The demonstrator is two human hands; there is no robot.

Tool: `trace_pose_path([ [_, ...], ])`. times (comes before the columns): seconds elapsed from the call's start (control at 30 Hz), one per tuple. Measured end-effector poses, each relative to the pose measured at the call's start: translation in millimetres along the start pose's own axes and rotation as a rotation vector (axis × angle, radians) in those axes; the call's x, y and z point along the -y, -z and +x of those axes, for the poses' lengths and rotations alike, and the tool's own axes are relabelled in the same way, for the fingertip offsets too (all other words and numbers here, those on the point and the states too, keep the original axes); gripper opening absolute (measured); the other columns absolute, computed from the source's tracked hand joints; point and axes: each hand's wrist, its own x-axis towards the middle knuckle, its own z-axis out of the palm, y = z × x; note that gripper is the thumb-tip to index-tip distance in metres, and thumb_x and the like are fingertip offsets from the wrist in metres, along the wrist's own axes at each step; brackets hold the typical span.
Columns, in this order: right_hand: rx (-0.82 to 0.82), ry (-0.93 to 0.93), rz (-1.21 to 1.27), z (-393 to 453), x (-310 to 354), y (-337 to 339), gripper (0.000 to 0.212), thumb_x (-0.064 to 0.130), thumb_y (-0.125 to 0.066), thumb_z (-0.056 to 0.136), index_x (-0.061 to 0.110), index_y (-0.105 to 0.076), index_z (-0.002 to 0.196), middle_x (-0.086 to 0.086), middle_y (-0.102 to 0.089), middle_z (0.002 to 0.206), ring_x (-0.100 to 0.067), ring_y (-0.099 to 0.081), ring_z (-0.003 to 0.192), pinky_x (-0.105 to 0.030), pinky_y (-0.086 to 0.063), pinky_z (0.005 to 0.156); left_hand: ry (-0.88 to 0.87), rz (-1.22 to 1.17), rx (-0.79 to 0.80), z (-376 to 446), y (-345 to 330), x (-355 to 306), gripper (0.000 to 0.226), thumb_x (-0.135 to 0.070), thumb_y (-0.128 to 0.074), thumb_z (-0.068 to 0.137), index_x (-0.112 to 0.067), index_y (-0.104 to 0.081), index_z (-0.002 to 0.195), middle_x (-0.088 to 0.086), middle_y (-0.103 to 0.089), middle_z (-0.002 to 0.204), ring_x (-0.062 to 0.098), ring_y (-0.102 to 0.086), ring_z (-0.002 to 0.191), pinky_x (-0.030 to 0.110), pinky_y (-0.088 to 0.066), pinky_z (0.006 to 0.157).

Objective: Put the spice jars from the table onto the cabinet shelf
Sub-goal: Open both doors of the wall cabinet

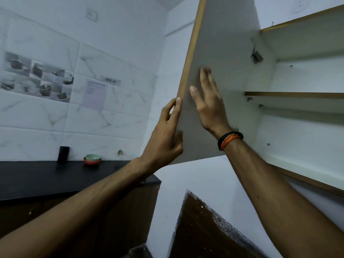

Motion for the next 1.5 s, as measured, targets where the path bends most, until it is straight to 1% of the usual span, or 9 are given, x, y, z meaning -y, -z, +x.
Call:
trace_pose_path([
  [0.07,0.048,-0.008,-0.036,-1,-5,-21,0.063,0.042,-0.040,0.105,0.025,-0.015,0.160,0.001,-0.005,0.168,-0.013,-0.006,0.154,-0.029,-0.013,0.120,0.056,0.070,-0.014,3,1,17,0.087,0.011,-0.056,0.083,-0.003,-0.013,0.157,0.013,-0.008,0.164,0.018,-0.030,0.145,0.009,-0.035,0.107],
  [0.17,0.102,0.001,-0.076,-1,-11,-50,0.065,0.035,-0.047,0.102,0.027,-0.016,0.159,0.001,-0.002,0.168,-0.017,-0.007,0.154,-0.038,-0.019,0.122,0.091,0.190,0.003,9,0,45,0.091,0.016,-0.053,0.079,-0.004,-0.013,0.158,0.015,-0.002,0.165,0.034,-0.024,0.149,0.041,-0.044,0.110],
  [0.27,0.145,0.035,-0.180,2,-17,-72,0.070,0.027,-0.052,0.100,0.024,-0.015,0.160,-0.002,-0.001,0.168,-0.022,-0.005,0.154,-0.042,-0.021,0.123,0.061,0.298,0.035,11,-2,75,0.089,0.017,-0.051,0.075,0.000,-0.017,0.156,0.023,0.000,0.164,0.046,-0.023,0.146,0.051,-0.045,0.107],
  [0.33,0.168,0.040,-0.227,4,-23,-83,0.072,0.024,-0.054,0.098,0.022,-0.016,0.160,-0.004,-0.002,0.168,-0.023,-0.005,0.155,-0.042,-0.021,0.122,0.045,0.396,0.079,11,-1,89,0.087,0.014,-0.055,0.074,0.005,-0.022,0.154,0.030,0.001,0.162,0.051,-0.019,0.146,0.053,-0.044,0.106],
  [0.47,0.237,0.018,-0.271,2,-35,-104,0.077,0.022,-0.058,0.095,0.019,-0.016,0.159,-0.007,-0.001,0.168,-0.024,-0.003,0.155,-0.043,-0.022,0.123,-0.098,0.704,0.193,11,1,118,0.079,0.009,-0.057,0.069,0.015,-0.034,0.144,0.041,-0.008,0.157,0.054,-0.004,0.148,0.058,-0.021,0.120],
  [0.7,0.191,0.022,-0.293,-1,-42,-121,0.084,0.019,-0.060,0.090,0.017,-0.012,0.160,-0.012,0.002,0.167,-0.028,-0.001,0.155,-0.050,-0.025,0.121,-0.202,0.975,0.318,11,-2,127,0.084,0.005,-0.044,0.071,0.015,-0.019,0.150,0.033,-0.010,0.160,0.046,-0.003,0.151,0.054,-0.014,0.123],
  [0.9,0.210,0.027,-0.332,0,-43,-121,0.086,0.021,-0.059,0.092,0.019,-0.007,0.160,-0.010,0.006,0.168,-0.028,0.001,0.155,-0.051,-0.027,0.120,-0.186,0.980,0.342,11,-1,131,0.081,0.002,-0.033,0.074,0.013,-0.012,0.152,0.031,-0.005,0.162,0.043,0.000,0.152,0.052,-0.012,0.124],
  [1.23,0.316,0.062,-0.374,-7,-44,-76,0.078,0.023,-0.058,0.095,0.021,-0.014,0.160,-0.006,-0.002,0.168,-0.024,-0.007,0.154,-0.037,-0.024,0.120,-0.150,0.927,0.313,8,-19,107,0.089,-0.015,-0.063,0.067,0.001,-0.034,0.150,0.028,-0.010,0.163,0.046,0.000,0.151,0.067,-0.003,0.118],
  [1.5,0.336,-0.021,-0.609,-29,-77,9,0.077,0.024,-0.060,0.094,0.019,-0.020,0.159,-0.011,-0.020,0.165,-0.030,-0.022,0.150,-0.043,-0.032,0.117,-0.166,0.755,0.288,12,-82,57,0.081,-0.025,-0.070,0.073,-0.004,-0.042,0.146,0.026,-0.016,0.162,0.046,-0.007,0.151,0.069,0.001,0.117],
])
